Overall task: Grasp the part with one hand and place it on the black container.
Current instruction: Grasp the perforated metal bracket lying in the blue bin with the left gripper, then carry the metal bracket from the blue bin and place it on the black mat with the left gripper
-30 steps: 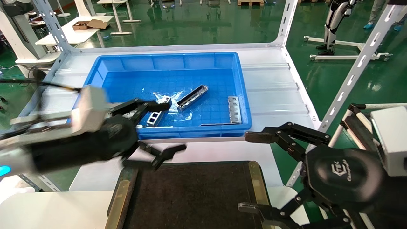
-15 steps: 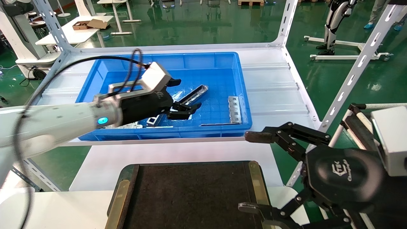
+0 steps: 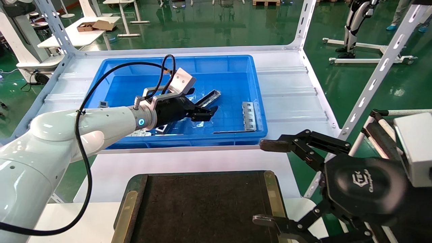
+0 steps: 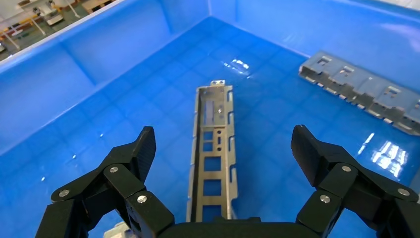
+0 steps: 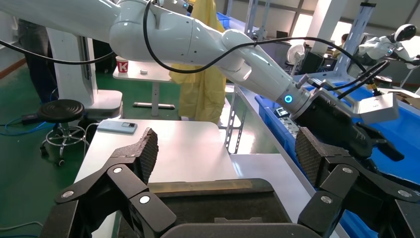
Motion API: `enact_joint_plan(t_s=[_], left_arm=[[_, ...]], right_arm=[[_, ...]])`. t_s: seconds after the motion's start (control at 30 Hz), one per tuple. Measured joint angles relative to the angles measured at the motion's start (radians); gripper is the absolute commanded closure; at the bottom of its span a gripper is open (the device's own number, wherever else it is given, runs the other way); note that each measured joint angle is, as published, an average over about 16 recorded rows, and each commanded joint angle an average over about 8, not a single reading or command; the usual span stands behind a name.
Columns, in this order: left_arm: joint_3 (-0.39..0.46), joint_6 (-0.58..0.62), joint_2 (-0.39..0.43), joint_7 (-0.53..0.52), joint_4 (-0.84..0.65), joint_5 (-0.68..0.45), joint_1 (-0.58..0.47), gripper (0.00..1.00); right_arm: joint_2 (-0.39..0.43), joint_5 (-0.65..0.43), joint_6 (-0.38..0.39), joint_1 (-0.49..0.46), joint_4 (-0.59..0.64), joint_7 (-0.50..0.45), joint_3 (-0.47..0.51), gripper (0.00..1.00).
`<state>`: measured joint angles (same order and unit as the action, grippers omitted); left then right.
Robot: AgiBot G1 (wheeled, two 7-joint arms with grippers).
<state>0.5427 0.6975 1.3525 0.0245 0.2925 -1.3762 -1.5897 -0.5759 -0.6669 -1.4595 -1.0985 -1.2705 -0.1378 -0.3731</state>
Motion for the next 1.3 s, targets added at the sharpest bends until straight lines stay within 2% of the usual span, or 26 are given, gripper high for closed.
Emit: enact_joint_plan(t_s=[0.9, 1.3], left_arm=[[0.148, -0.101, 0.011, -0.019, -0.043, 0.136, 0.011, 1.00], [0.178, -0.095, 0.003, -0.027, -0.039, 0.215, -0.003, 1.00]], right_arm=[[0.000, 0.000, 0.000, 0.000, 0.000, 0.000, 0.000, 1.00], [0.000, 0.000, 0.000, 0.000, 0.000, 0.000, 0.000, 1.00]])
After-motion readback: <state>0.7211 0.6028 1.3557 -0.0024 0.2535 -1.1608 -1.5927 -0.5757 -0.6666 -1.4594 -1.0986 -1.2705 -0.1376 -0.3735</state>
